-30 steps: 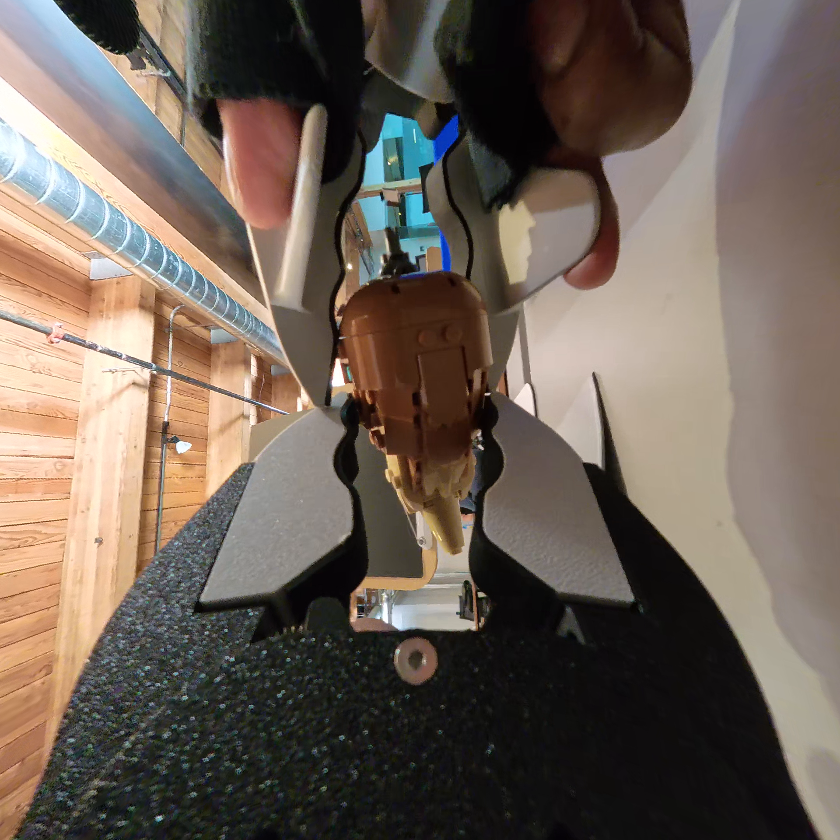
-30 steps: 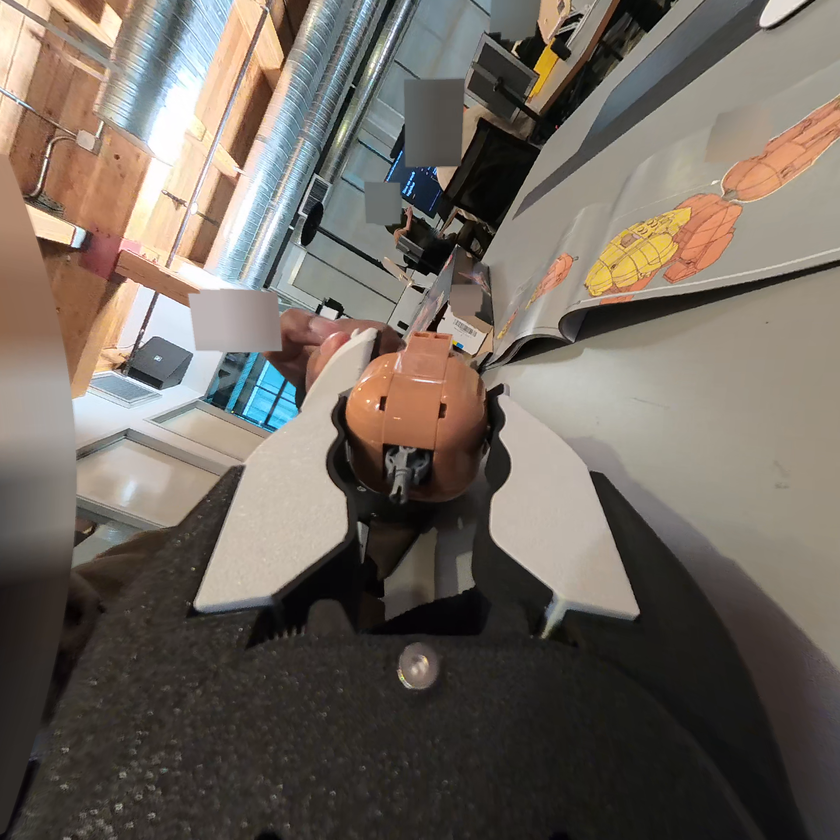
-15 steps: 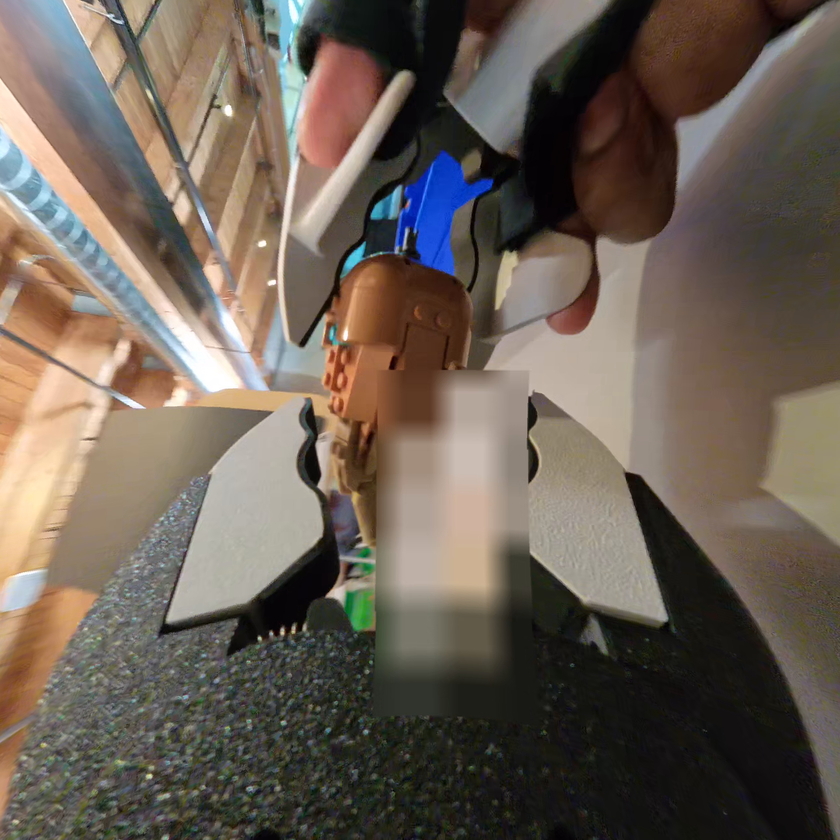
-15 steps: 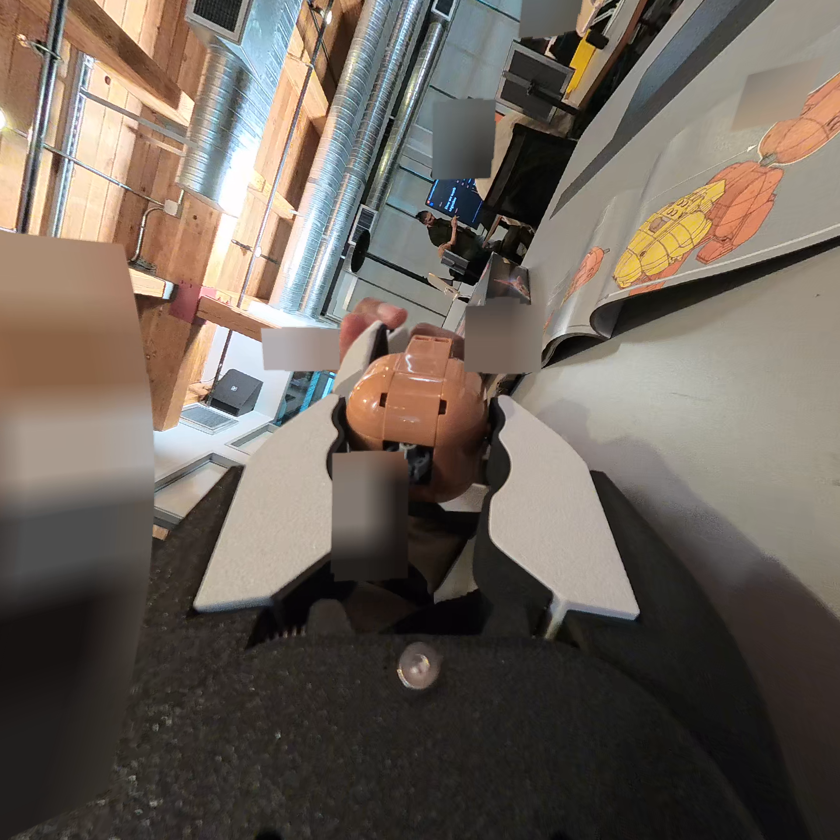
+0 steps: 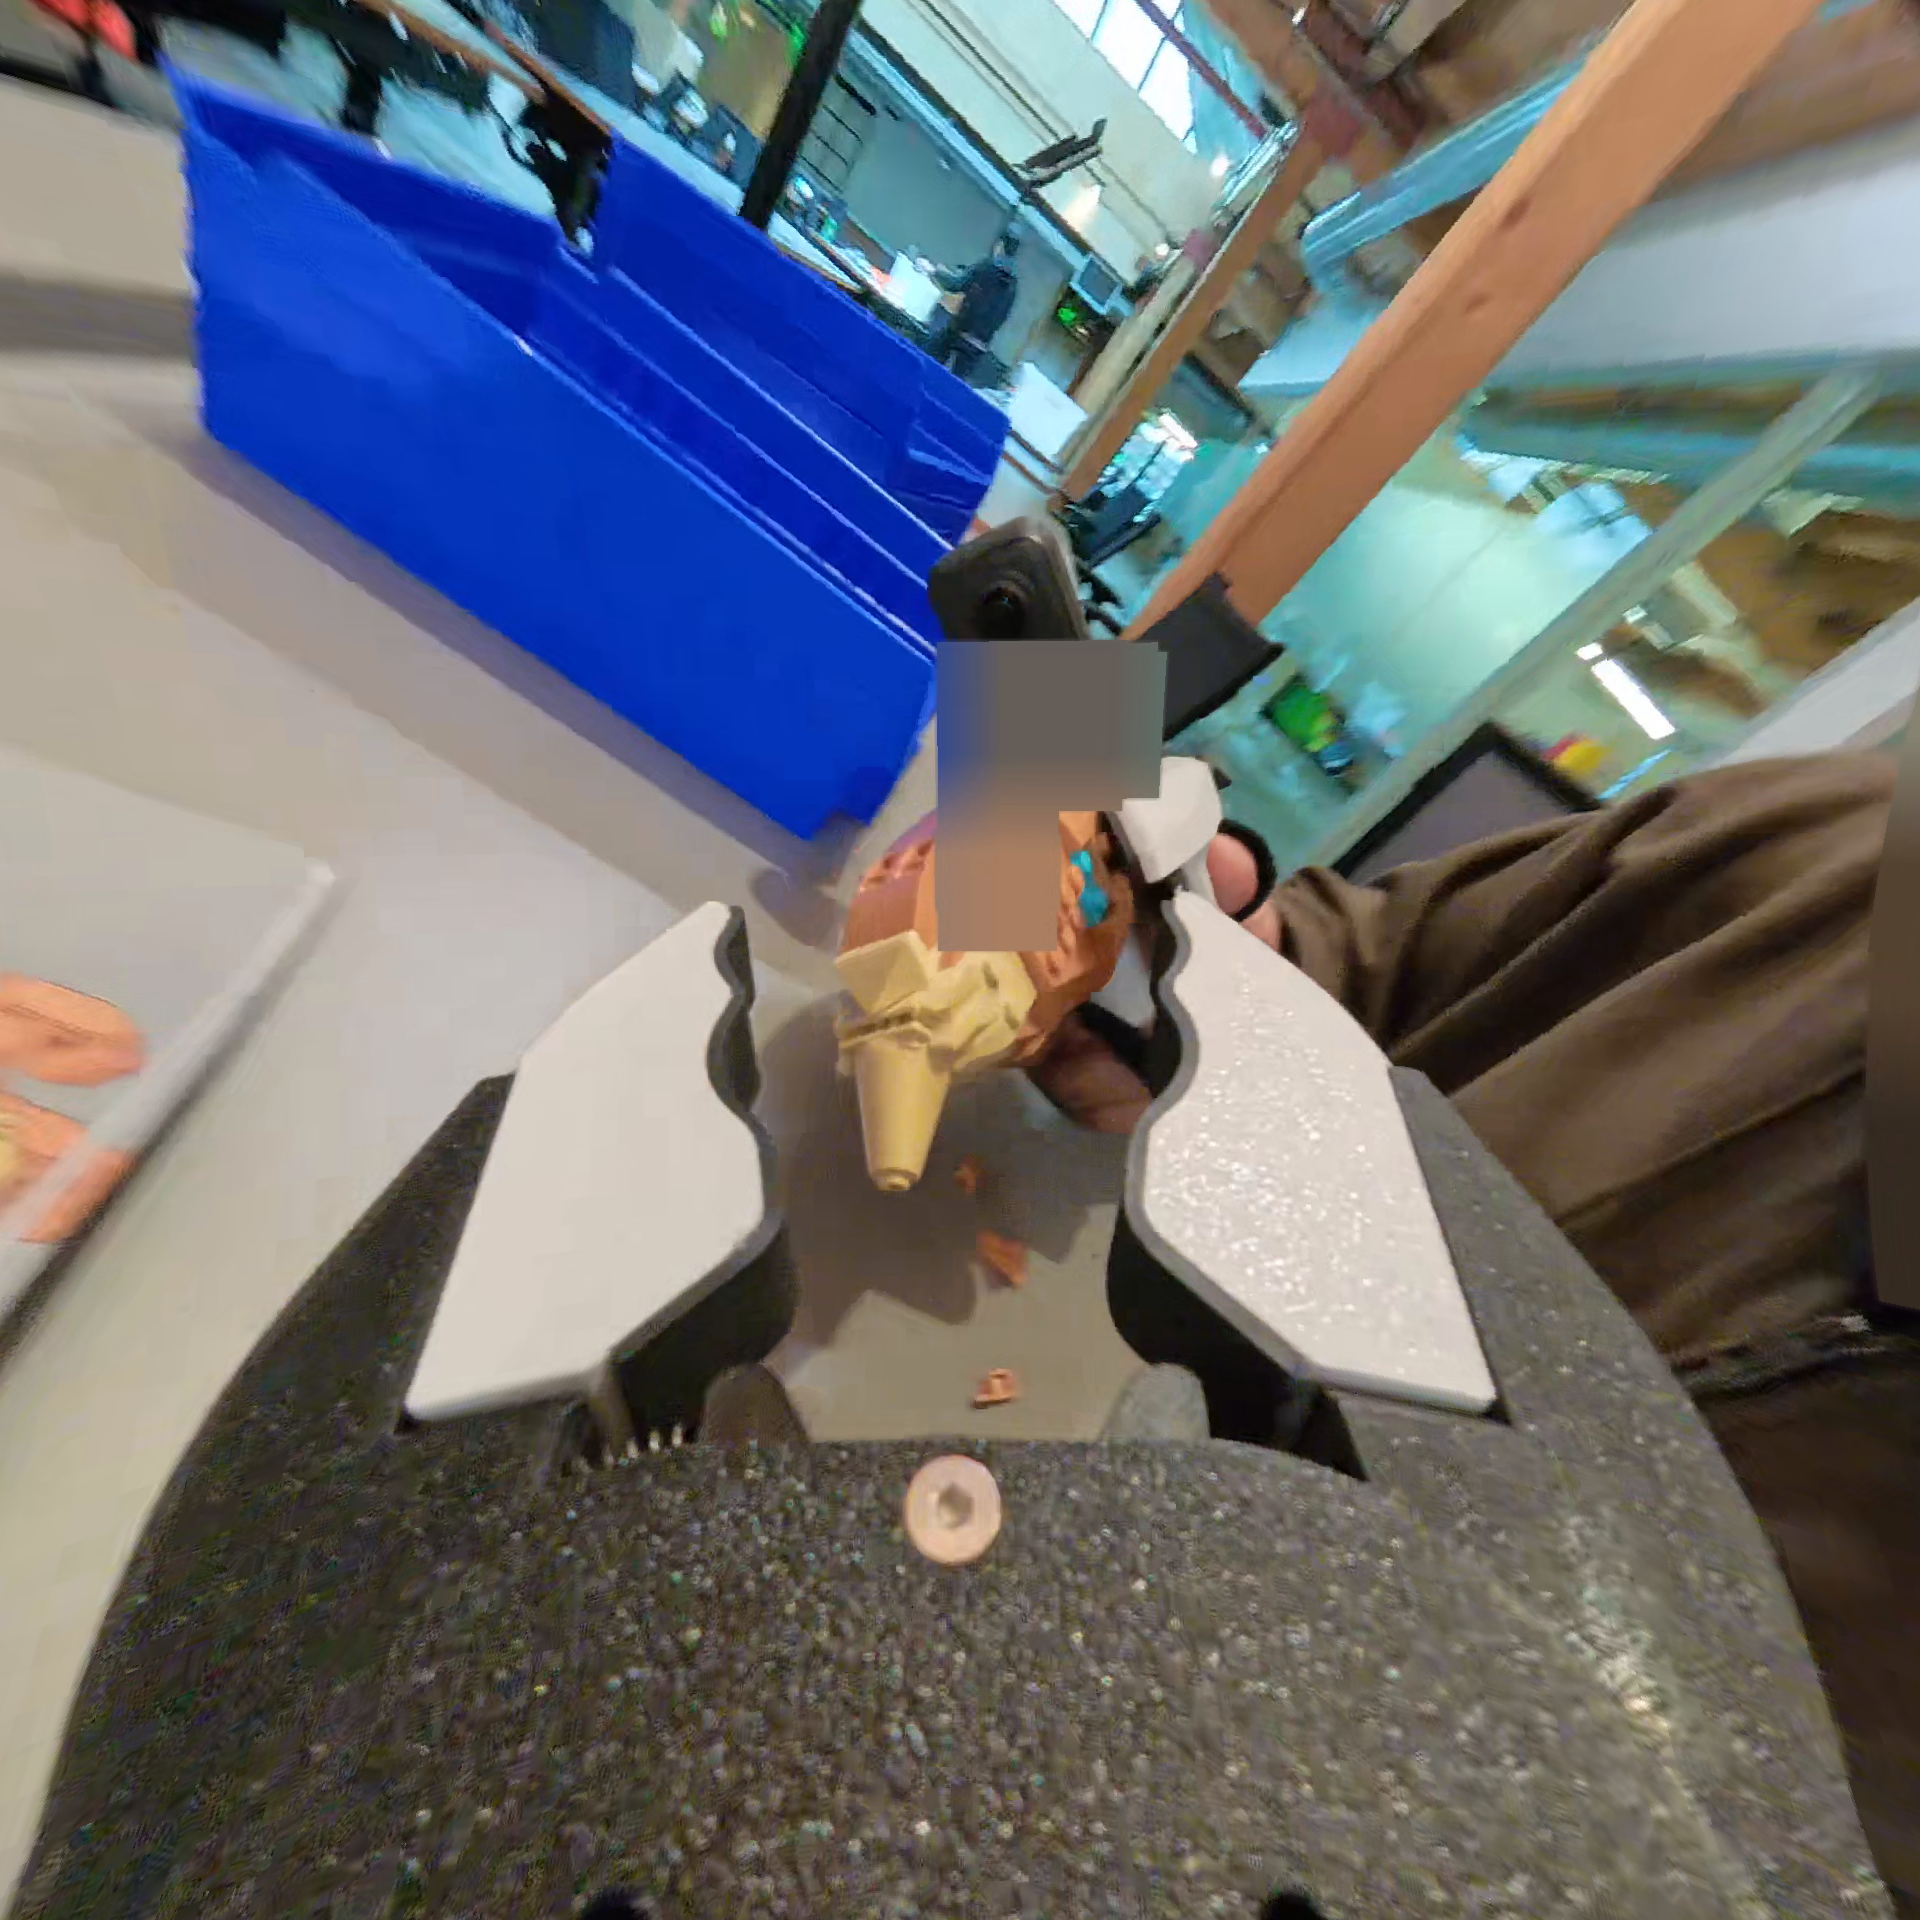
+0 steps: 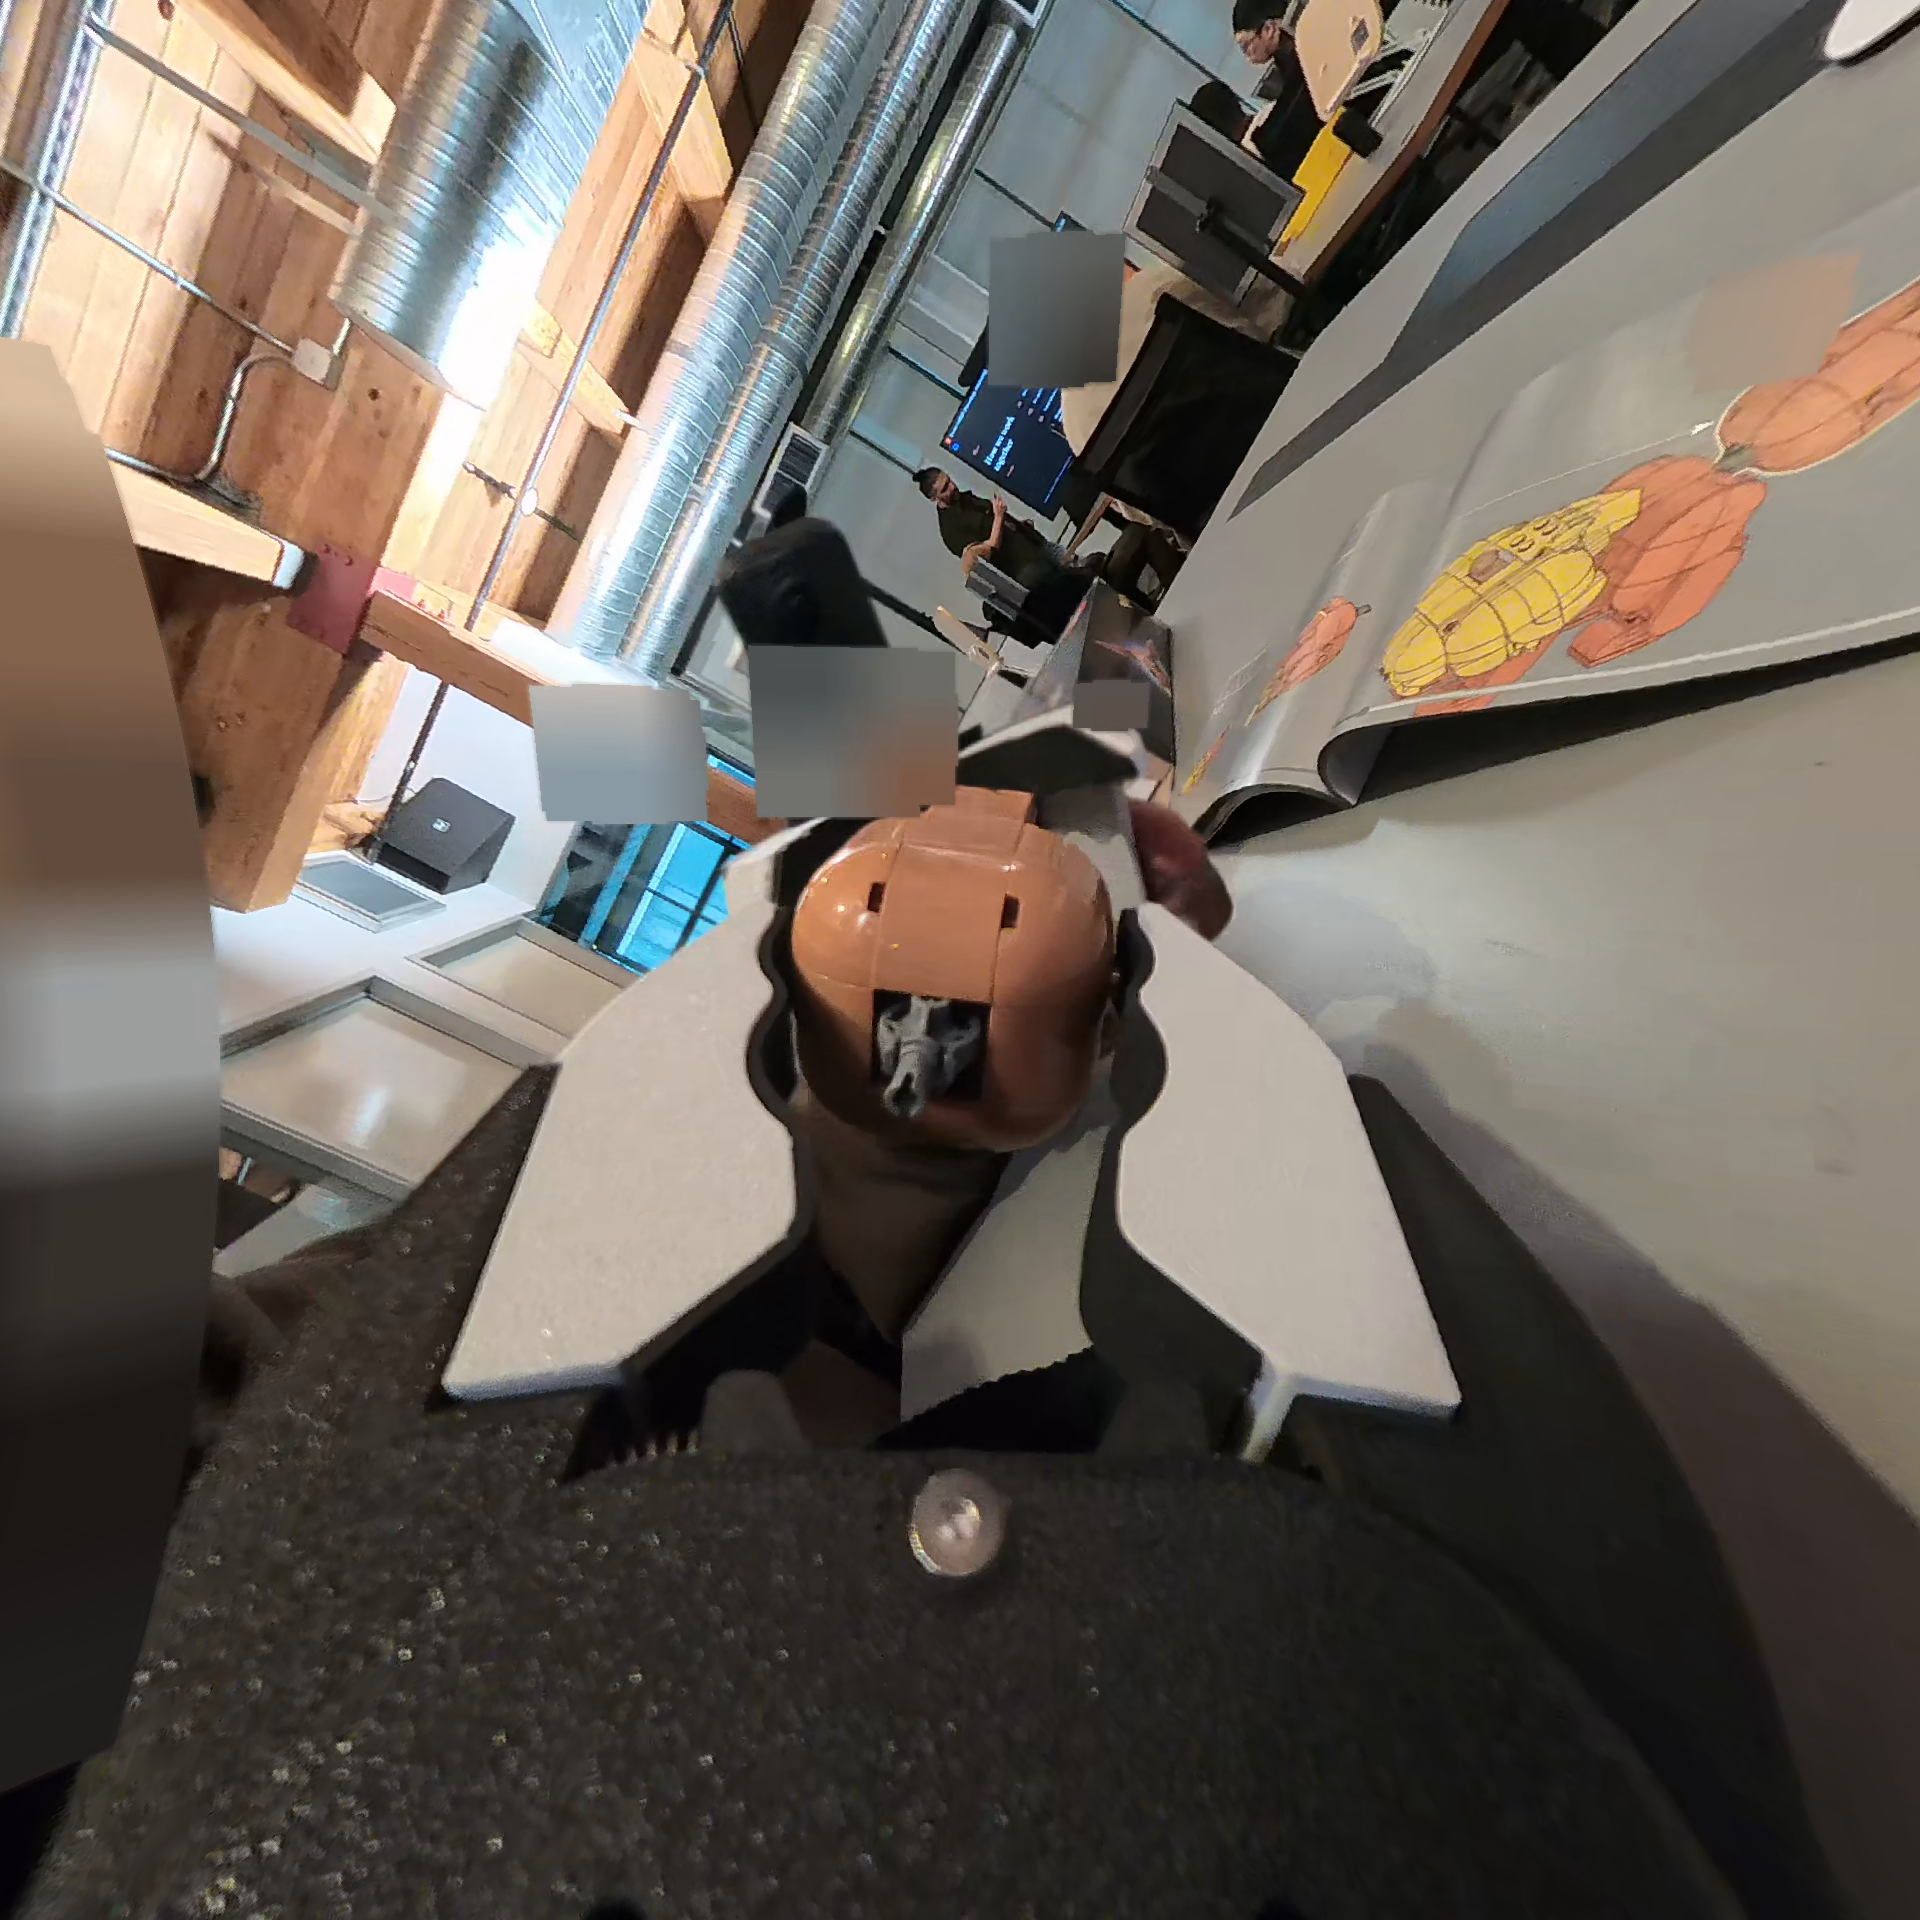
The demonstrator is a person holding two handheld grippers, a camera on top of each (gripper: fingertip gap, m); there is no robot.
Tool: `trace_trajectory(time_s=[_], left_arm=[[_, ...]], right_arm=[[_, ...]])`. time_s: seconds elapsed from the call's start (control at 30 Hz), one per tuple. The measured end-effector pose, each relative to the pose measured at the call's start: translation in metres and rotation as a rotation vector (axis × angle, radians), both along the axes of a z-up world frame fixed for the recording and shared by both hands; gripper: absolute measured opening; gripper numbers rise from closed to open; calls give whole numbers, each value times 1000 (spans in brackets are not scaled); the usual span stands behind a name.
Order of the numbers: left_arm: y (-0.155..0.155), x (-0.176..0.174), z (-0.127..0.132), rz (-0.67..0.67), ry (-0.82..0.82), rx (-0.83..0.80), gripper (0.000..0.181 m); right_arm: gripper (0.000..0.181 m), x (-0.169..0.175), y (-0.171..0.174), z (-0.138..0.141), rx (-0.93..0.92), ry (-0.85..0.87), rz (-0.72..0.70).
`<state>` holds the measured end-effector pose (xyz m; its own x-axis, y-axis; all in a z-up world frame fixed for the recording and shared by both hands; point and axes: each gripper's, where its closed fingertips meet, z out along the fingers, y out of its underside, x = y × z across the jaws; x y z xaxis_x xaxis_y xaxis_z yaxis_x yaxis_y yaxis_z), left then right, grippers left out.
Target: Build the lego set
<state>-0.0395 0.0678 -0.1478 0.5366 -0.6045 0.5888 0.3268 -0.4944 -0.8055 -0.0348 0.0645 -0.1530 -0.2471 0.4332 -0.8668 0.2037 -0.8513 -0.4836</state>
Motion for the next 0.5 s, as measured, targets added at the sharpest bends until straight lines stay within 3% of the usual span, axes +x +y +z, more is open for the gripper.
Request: trace_trajectory(time_s=[0.27,0.37,0.5], left_arm=[[-1,8,-12,-83,-158,-148,60],[1,5,-25,-73,-152,-182,55],[-3,3,-25,-96,-159,-172,56]], right_arm=[[59,-2,-8,-7,23,-10,34],[59,-3,-3,-23,-4,-74,27],[60,-3,0,-19,-78,-44,32]])
